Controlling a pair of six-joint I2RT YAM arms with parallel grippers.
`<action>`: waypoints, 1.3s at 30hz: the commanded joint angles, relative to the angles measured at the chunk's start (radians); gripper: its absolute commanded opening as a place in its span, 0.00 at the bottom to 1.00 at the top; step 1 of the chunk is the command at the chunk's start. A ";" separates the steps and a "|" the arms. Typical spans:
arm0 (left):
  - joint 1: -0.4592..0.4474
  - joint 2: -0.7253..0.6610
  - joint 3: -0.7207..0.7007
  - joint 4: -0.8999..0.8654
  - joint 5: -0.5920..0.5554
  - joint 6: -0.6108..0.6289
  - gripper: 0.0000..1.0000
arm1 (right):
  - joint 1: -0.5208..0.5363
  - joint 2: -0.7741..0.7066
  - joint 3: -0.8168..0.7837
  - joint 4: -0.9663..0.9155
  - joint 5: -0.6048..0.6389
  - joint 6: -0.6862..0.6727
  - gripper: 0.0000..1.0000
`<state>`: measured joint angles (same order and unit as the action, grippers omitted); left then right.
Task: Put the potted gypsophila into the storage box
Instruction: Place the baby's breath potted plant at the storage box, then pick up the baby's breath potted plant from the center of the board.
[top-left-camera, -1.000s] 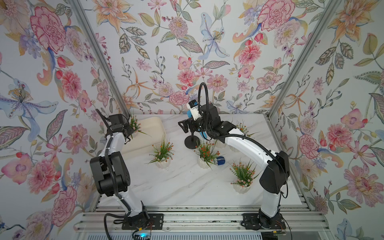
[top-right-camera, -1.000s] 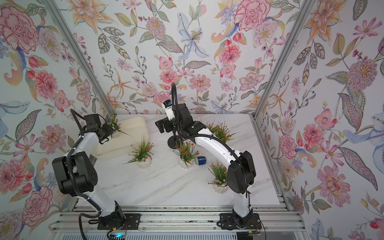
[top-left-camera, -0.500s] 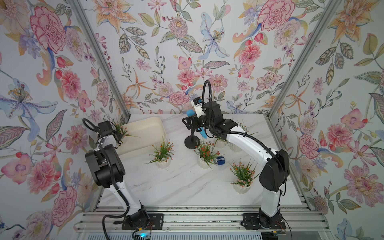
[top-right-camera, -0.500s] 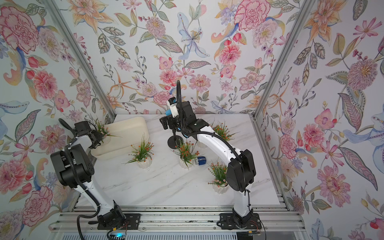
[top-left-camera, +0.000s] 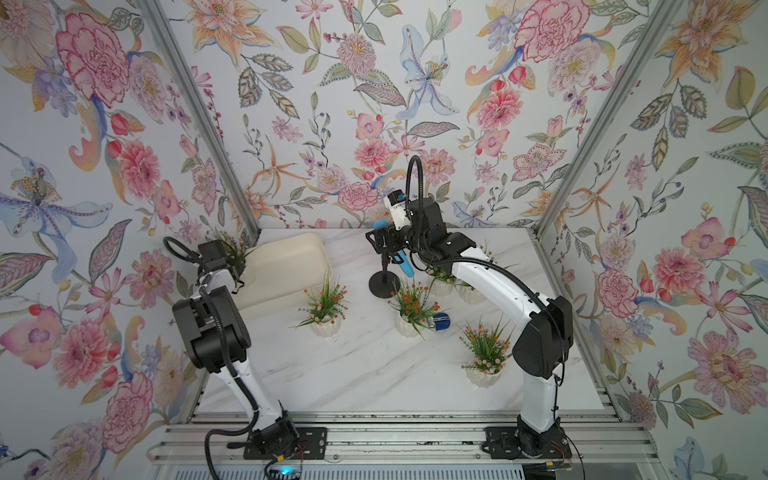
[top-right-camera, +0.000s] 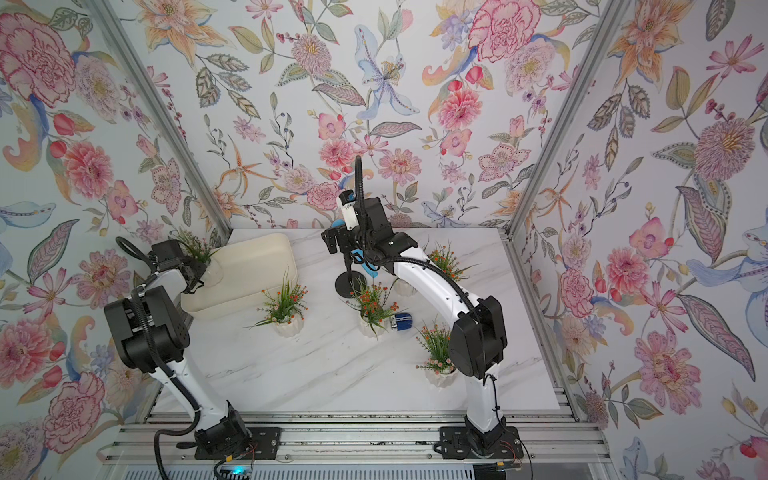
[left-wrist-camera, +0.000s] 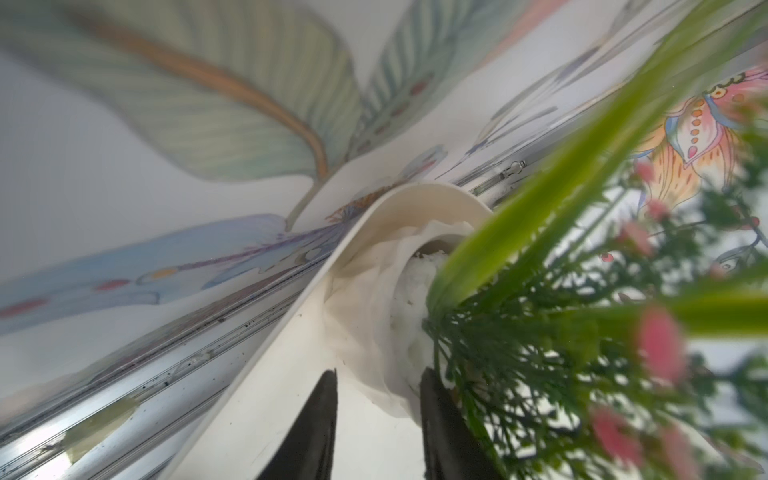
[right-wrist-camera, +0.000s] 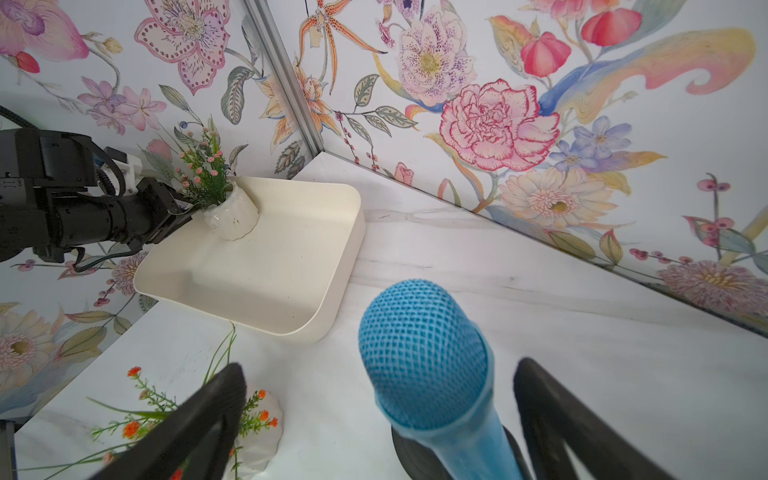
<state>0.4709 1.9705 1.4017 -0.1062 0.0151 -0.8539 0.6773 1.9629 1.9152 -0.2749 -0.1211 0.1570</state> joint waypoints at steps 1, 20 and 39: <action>0.005 -0.092 -0.020 0.028 -0.098 -0.014 0.44 | -0.002 0.002 0.008 -0.011 -0.006 0.004 1.00; -0.263 -0.548 -0.207 -0.147 -0.146 0.307 0.64 | 0.022 -0.180 -0.209 -0.011 0.015 -0.061 1.00; -0.298 -1.057 -0.676 -0.502 0.009 0.221 0.60 | 0.182 -0.442 -0.527 0.010 0.034 -0.051 1.00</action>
<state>0.1772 0.9340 0.7578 -0.5621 -0.0021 -0.6212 0.8413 1.5810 1.4227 -0.2859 -0.1104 0.1043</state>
